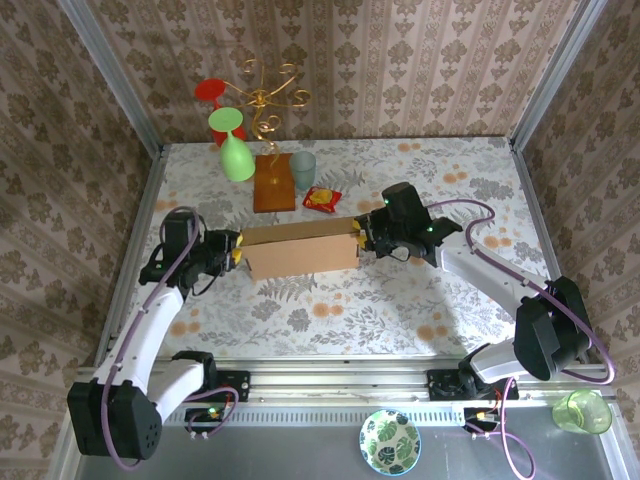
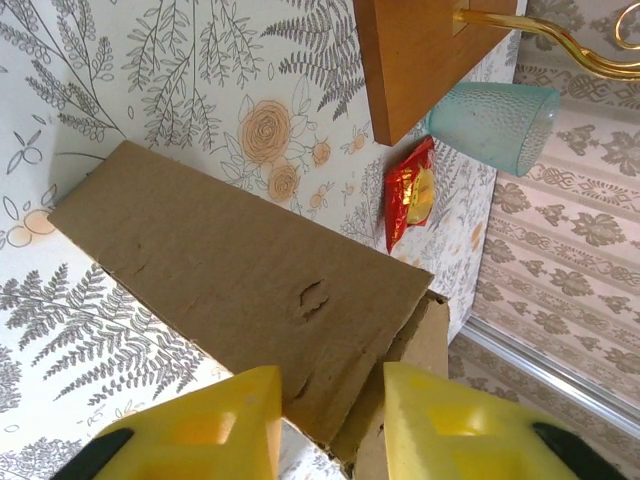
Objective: Fold the paper box
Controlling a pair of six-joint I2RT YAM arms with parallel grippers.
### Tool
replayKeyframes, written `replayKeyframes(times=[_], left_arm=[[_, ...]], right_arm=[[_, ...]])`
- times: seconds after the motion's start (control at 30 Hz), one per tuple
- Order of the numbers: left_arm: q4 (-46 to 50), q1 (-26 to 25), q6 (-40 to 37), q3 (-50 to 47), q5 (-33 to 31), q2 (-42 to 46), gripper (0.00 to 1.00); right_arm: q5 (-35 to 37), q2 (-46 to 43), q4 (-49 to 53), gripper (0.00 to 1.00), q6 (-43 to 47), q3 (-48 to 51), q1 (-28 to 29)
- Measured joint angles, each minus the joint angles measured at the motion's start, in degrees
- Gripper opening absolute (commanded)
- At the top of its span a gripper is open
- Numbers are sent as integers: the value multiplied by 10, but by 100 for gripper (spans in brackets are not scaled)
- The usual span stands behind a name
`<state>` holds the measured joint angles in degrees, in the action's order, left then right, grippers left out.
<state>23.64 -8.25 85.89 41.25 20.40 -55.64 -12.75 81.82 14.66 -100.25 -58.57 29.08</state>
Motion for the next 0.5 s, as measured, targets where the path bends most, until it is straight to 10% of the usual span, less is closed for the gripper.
replayKeyframes(times=[0.3,0.5], left_arm=[[-35,0,7,-23,-1,10,7],[-48,-5,8,-28,1,9,18]], right_arm=[[0,0,-12,18,8,6,-5],[-9,-2,-12,18,34,9,-16]])
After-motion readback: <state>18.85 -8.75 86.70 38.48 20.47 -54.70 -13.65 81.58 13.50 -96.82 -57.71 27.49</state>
